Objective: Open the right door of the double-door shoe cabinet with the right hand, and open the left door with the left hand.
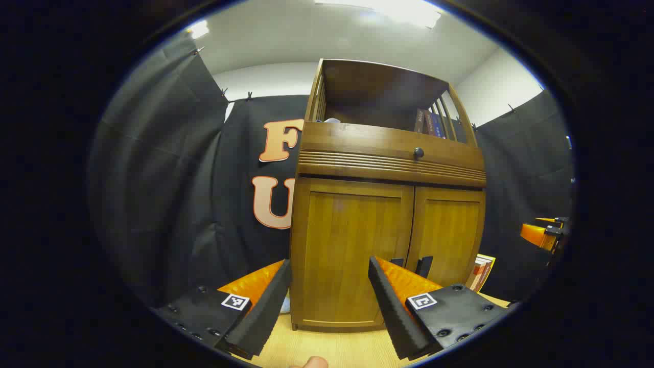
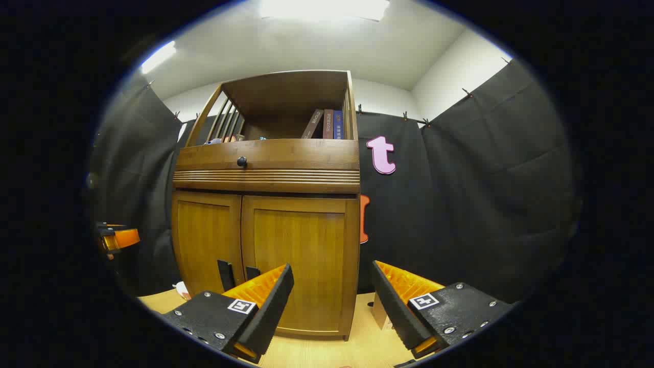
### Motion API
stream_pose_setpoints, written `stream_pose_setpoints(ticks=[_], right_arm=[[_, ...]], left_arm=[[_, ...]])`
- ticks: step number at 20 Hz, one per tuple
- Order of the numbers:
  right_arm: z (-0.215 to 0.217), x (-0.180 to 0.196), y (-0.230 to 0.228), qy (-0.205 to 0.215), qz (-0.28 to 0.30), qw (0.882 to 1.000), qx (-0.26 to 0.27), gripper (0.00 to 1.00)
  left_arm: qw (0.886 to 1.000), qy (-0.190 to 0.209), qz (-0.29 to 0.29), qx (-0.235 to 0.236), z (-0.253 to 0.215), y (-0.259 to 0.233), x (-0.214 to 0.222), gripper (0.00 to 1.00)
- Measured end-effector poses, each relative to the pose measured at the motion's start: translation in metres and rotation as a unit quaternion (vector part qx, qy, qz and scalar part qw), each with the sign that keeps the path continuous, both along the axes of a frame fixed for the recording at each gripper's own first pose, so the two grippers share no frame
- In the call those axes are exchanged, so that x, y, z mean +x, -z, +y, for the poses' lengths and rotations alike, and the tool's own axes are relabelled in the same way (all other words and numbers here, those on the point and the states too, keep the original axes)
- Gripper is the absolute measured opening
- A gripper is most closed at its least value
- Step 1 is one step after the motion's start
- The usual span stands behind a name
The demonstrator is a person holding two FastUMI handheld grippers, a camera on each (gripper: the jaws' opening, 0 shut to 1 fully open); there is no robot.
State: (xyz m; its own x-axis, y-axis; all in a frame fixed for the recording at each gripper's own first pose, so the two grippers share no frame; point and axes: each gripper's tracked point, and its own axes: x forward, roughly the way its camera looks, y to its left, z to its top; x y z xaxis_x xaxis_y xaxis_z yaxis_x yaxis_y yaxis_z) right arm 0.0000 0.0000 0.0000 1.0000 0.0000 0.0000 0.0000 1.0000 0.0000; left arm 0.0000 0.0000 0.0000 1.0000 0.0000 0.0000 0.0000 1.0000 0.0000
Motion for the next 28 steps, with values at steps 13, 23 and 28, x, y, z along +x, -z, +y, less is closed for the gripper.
stream_pose_setpoints(ticks=[13, 23, 28], right_arm=[[0.021, -0.008, 0.007, -0.016, 0.010, 1.000, -0.005, 1.00], [0.050, -0.013, 0.017, -0.034, 0.020, 0.999, -0.012, 0.94], [0.059, -0.010, 0.024, -0.034, 0.025, 0.999, -0.007, 0.94]], left_arm=[[1.000, -0.009, -0.014, 0.021, -0.001, -0.009, -0.022, 0.96], [1.000, -0.007, -0.013, 0.018, 0.004, -0.010, -0.033, 0.99], [1.000, -0.010, -0.014, 0.015, 0.011, -0.011, -0.035, 0.99]])
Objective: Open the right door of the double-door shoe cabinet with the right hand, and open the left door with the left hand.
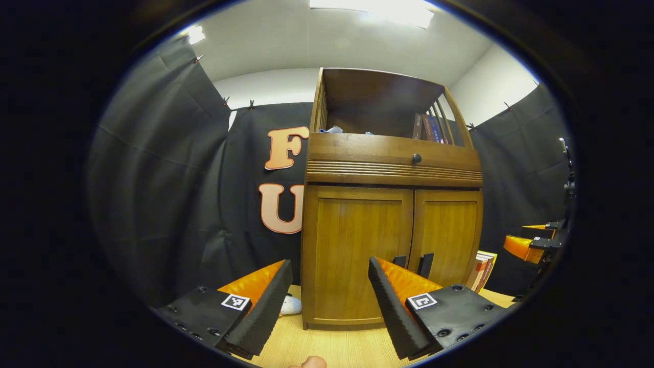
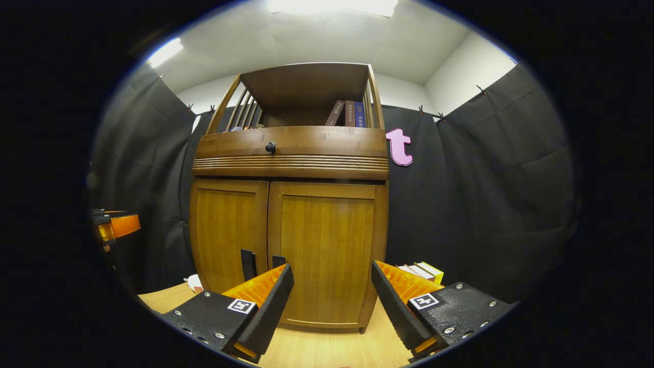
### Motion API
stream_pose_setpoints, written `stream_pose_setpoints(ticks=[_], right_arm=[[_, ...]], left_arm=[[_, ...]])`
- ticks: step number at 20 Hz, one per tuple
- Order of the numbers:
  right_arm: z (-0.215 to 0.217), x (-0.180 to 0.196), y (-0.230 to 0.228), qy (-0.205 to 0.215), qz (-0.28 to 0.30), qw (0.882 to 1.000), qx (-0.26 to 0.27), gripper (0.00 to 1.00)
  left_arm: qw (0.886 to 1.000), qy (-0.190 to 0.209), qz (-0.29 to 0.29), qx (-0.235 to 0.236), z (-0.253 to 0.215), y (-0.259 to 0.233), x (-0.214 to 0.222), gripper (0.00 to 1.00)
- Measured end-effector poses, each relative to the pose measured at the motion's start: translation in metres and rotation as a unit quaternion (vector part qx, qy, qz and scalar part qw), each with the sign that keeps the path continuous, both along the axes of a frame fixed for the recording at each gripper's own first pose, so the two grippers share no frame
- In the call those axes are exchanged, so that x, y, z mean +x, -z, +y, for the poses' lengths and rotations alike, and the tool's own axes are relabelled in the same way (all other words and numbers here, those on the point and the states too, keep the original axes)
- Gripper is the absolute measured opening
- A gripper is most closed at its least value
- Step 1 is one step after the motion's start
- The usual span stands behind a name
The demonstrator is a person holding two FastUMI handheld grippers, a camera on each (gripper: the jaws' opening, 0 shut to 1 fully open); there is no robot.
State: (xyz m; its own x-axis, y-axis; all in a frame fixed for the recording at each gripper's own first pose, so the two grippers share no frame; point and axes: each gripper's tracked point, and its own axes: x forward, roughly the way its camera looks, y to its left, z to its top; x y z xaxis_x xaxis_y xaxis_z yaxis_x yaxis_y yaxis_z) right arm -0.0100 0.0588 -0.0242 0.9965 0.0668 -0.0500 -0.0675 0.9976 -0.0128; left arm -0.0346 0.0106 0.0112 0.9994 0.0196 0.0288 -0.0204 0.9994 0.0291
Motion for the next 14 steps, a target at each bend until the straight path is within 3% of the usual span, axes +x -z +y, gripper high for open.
stream_pose_setpoints(ticks=[7, 8, 14], right_arm=[[0.012, 0.018, 0.030, 0.012, 0.015, 1.000, 0.024, 0.94], [0.016, 0.024, 0.036, 0.014, 0.019, 0.999, 0.030, 0.94], [0.041, 0.061, 0.075, 0.020, 0.034, 0.999, 0.032, 0.94]], left_arm=[[1.000, 0.002, 0.003, 0.005, 0.005, 0.002, -0.002, 0.99], [1.000, 0.002, 0.003, 0.006, 0.005, 0.002, -0.003, 0.94], [1.000, 0.012, 0.005, 0.003, 0.007, 0.007, -0.002, 0.99]])
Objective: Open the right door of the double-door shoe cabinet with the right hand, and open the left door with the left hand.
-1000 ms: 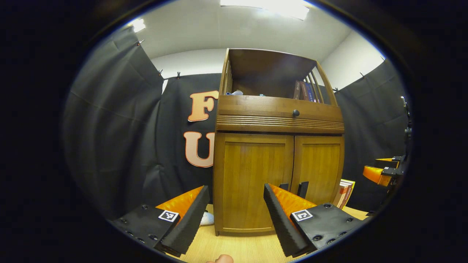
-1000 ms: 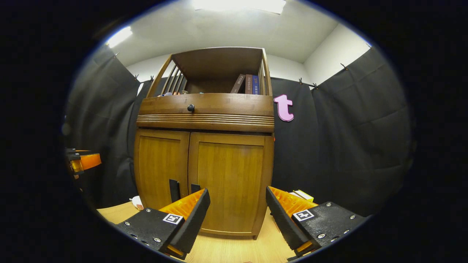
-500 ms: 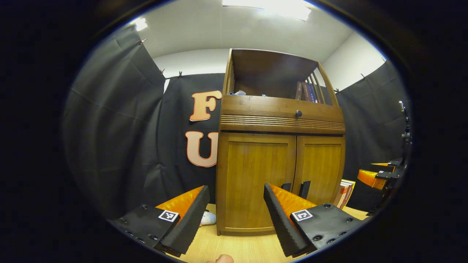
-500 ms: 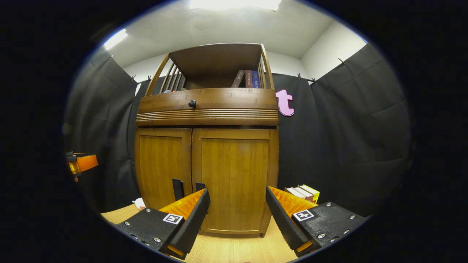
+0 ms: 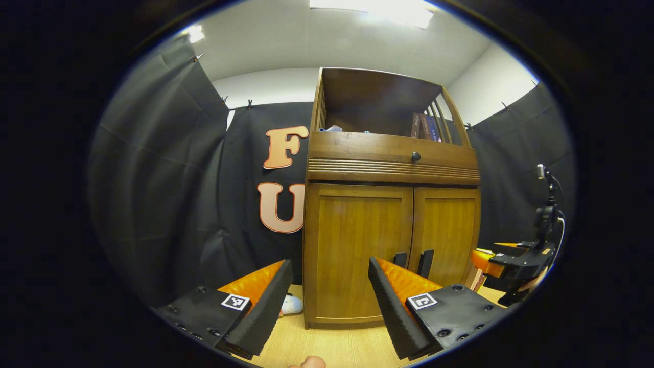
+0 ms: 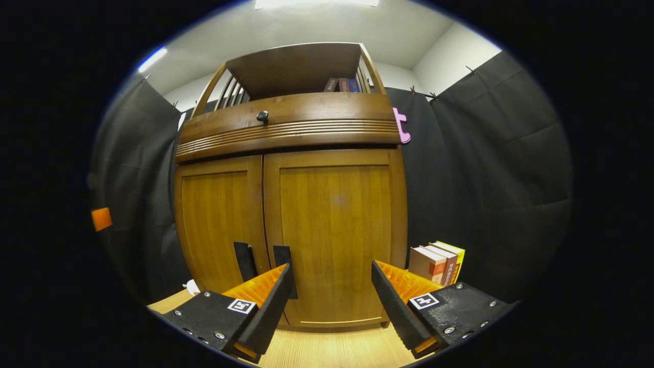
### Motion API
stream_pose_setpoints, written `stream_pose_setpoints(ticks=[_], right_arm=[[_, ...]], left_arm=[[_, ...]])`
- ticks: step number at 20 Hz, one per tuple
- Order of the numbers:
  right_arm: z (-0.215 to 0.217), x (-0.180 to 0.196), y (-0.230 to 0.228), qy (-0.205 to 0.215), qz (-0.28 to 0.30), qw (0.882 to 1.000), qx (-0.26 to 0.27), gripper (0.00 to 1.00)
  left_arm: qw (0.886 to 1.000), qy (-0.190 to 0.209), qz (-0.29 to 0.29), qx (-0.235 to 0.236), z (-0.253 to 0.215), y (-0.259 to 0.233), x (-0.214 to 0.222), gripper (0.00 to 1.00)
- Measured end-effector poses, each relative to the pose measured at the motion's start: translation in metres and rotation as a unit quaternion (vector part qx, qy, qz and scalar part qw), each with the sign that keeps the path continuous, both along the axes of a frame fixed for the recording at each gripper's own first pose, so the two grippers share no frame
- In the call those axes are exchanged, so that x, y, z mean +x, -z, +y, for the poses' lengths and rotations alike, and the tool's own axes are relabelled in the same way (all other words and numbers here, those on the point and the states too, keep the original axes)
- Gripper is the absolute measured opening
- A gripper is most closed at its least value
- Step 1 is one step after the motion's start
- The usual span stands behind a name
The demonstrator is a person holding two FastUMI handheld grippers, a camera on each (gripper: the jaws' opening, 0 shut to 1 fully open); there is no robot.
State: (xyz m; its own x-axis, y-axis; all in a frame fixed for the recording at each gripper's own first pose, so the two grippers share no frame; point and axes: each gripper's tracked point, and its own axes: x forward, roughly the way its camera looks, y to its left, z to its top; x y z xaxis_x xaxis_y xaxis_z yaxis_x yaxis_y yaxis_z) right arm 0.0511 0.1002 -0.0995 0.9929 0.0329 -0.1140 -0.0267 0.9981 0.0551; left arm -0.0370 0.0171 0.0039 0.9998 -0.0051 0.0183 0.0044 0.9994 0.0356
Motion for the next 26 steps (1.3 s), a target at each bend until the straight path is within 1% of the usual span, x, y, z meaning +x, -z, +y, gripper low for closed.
stream_pose_setpoints(ticks=[2, 3, 5, 6, 7, 8, 9, 10, 11, 12, 13, 14, 16, 17, 18, 21, 22, 24, 25, 26], right_arm=[[0.013, 0.011, 0.015, -0.006, 0.007, 1.000, -0.001, 0.94], [0.020, 0.017, 0.024, -0.007, 0.012, 1.000, 0.000, 0.94], [0.032, 0.028, 0.041, -0.014, 0.024, 1.000, -0.002, 0.94], [0.039, 0.035, 0.047, -0.018, 0.028, 0.999, -0.002, 0.94], [0.046, 0.041, 0.052, -0.024, 0.027, 0.999, -0.001, 1.00], [0.048, 0.046, 0.055, -0.025, 0.027, 0.999, -0.002, 0.94], [0.050, 0.051, 0.059, -0.026, 0.027, 0.999, -0.003, 0.94], [0.055, 0.057, 0.063, -0.027, 0.030, 0.999, -0.004, 0.94], [0.060, 0.062, 0.068, -0.030, 0.033, 0.999, -0.004, 1.00], [0.065, 0.068, 0.073, -0.033, 0.036, 0.999, -0.004, 0.92], [0.068, 0.074, 0.079, -0.034, 0.039, 0.999, -0.005, 0.90], [0.076, 0.078, 0.083, -0.037, 0.040, 0.998, -0.007, 0.93], [0.081, 0.088, 0.088, -0.036, 0.040, 0.998, -0.012, 0.75], [0.080, 0.092, 0.091, -0.032, 0.040, 0.999, -0.014, 0.79], [0.079, 0.096, 0.094, -0.029, 0.039, 0.999, -0.012, 0.70], [0.080, 0.109, 0.100, -0.023, 0.045, 0.999, 0.002, 0.62], [0.080, 0.112, 0.101, -0.021, 0.047, 0.999, 0.006, 0.52], [0.083, 0.116, 0.102, -0.022, 0.048, 0.998, 0.016, 0.57], [0.085, 0.116, 0.102, -0.023, 0.047, 0.998, 0.020, 0.55], [0.086, 0.115, 0.102, -0.025, 0.048, 0.998, 0.022, 0.45]], left_arm=[[1.000, 0.006, 0.006, -0.004, 0.001, 0.004, 0.003, 0.99], [1.000, 0.002, 0.008, -0.005, 0.005, 0.005, 0.004, 0.96], [1.000, -0.007, 0.007, -0.001, 0.016, 0.006, 0.007, 0.96], [1.000, -0.009, 0.008, -0.002, 0.019, 0.007, 0.008, 0.99], [1.000, -0.010, 0.009, -0.003, 0.021, 0.008, 0.010, 0.96], [1.000, -0.010, 0.007, -0.003, 0.023, 0.007, 0.011, 0.99], [1.000, -0.011, 0.005, -0.003, 0.026, 0.008, 0.013, 0.94], [1.000, -0.013, 0.005, -0.004, 0.029, 0.008, 0.015, 0.96], [1.000, -0.013, 0.006, -0.005, 0.031, 0.010, 0.017, 0.94], [1.000, -0.011, 0.008, -0.006, 0.032, 0.011, 0.020, 0.94], [1.000, -0.009, 0.011, -0.007, 0.033, 0.014, 0.022, 0.94], [1.000, -0.009, 0.013, -0.008, 0.034, 0.016, 0.024, 0.94], [1.000, -0.009, 0.015, -0.010, 0.038, 0.019, 0.027, 0.95], [1.000, -0.008, 0.015, -0.011, 0.038, 0.020, 0.029, 0.95], [1.000, -0.006, 0.015, -0.011, 0.037, 0.021, 0.030, 0.96], [1.000, 0.001, 0.015, -0.011, 0.035, 0.023, 0.037, 0.98], [1.000, 0.002, 0.016, -0.011, 0.035, 0.025, 0.038, 0.98], [1.000, -0.005, 0.015, -0.008, 0.040, 0.024, 0.040, 0.99], [1.000, -0.009, 0.014, -0.007, 0.042, 0.025, 0.041, 0.99], [1.000, -0.012, 0.013, -0.007, 0.044, 0.025, 0.040, 0.99]])
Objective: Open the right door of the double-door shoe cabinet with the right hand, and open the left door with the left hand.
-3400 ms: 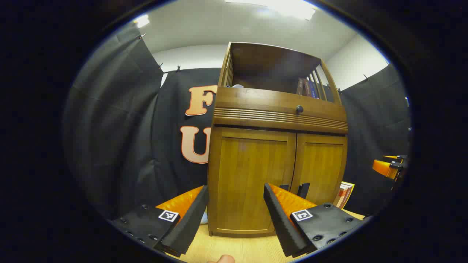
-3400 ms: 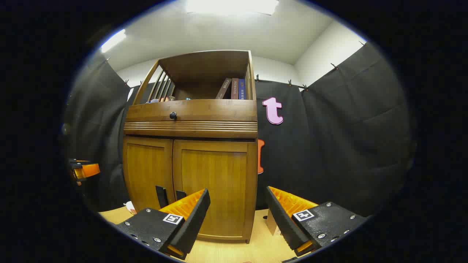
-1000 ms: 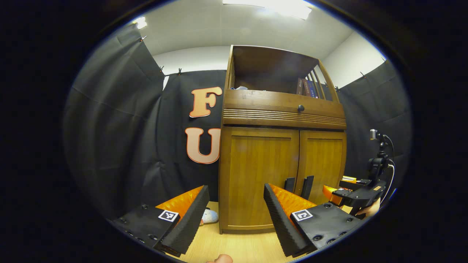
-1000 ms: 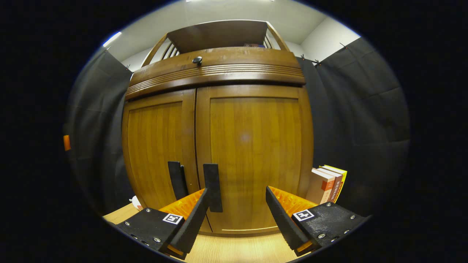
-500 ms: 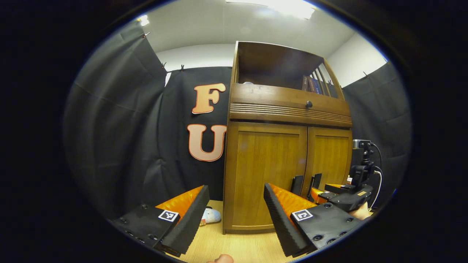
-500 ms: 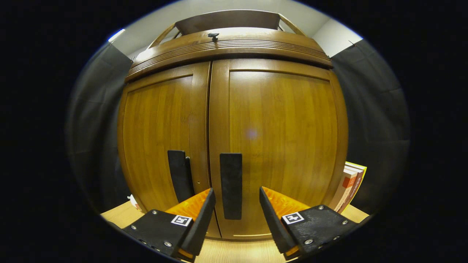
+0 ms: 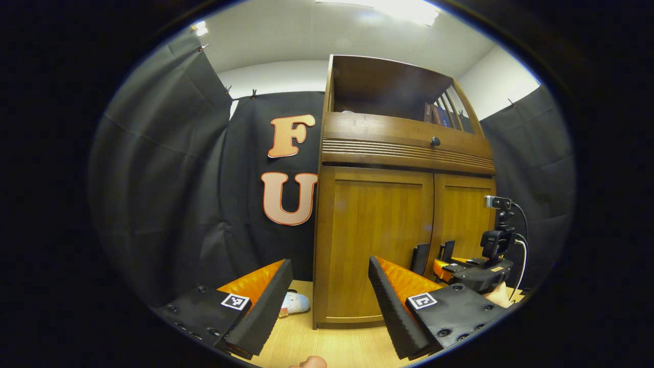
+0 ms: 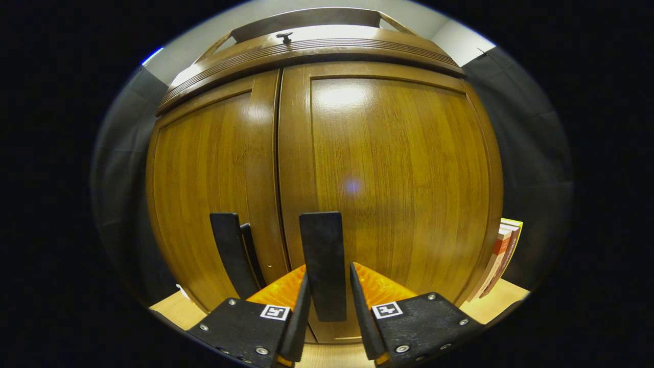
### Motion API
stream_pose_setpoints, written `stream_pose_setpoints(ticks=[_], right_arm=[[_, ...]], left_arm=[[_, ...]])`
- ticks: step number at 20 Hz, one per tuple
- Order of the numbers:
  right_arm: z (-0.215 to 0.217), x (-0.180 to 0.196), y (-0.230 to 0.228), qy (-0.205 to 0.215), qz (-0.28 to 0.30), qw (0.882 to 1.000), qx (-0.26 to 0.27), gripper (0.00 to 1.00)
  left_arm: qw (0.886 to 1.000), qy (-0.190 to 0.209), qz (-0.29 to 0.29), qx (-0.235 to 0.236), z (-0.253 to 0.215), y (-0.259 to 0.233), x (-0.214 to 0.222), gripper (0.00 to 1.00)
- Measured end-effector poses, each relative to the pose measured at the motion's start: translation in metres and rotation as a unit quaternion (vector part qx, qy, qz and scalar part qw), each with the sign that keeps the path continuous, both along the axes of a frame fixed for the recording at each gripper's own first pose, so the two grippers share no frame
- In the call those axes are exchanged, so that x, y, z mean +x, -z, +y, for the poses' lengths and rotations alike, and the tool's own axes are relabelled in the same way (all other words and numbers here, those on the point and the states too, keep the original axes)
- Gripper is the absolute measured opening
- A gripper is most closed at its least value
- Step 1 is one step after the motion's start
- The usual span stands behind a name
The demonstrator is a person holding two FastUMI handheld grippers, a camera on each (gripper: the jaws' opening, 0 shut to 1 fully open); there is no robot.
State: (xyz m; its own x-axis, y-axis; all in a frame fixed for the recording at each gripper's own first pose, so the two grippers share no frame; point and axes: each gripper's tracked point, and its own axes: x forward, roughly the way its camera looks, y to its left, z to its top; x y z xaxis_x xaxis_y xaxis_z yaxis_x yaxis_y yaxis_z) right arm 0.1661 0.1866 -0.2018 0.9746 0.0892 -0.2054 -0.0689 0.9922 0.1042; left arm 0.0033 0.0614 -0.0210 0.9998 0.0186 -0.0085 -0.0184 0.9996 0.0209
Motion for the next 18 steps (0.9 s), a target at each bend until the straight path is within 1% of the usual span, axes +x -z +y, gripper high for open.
stream_pose_setpoints(ticks=[1, 3, 5, 6, 7, 12, 14, 15, 16, 18], right_arm=[[0.000, -0.001, 0.000, 0.002, -0.001, 1.000, -0.001, 0.41], [0.000, -0.001, -0.001, 0.001, -0.001, 1.000, -0.003, 0.29], [0.000, -0.003, -0.001, -0.002, 0.002, 1.000, -0.003, 0.39], [-0.001, -0.006, -0.002, -0.004, 0.002, 1.000, -0.003, 0.27], [-0.002, -0.009, -0.002, -0.006, 0.002, 1.000, -0.005, 0.31], [-0.008, -0.038, -0.008, -0.021, 0.000, 1.000, 0.001, 0.28], [-0.013, -0.052, -0.011, -0.028, 0.000, 1.000, 0.004, 0.32], [-0.016, -0.061, -0.014, -0.032, 0.001, 0.999, 0.007, 0.21], [-0.020, -0.069, -0.016, -0.035, 0.002, 0.999, 0.009, 0.25], [-0.028, -0.083, -0.019, -0.039, 0.004, 0.999, 0.012, 0.25]], left_arm=[[1.000, -0.001, 0.001, -0.001, 0.000, 0.002, 0.000, 0.99], [1.000, -0.003, 0.002, -0.002, 0.001, 0.003, -0.003, 0.99], [1.000, -0.005, 0.002, -0.001, 0.002, 0.003, -0.004, 0.99], [1.000, -0.006, 0.002, -0.001, 0.003, 0.002, -0.006, 0.99], [1.000, -0.007, 0.001, -0.001, 0.002, 0.001, -0.007, 0.99], [1.000, -0.006, -0.003, 0.004, -0.006, -0.002, -0.018, 0.99], [1.000, -0.005, -0.002, 0.002, -0.010, -0.003, -0.022, 0.99], [1.000, -0.004, -0.001, 0.002, -0.013, -0.003, -0.025, 0.99], [1.000, -0.003, 0.000, 0.001, -0.015, -0.003, -0.028, 0.99], [1.000, -0.005, 0.002, 0.001, -0.019, -0.004, -0.032, 0.99]])
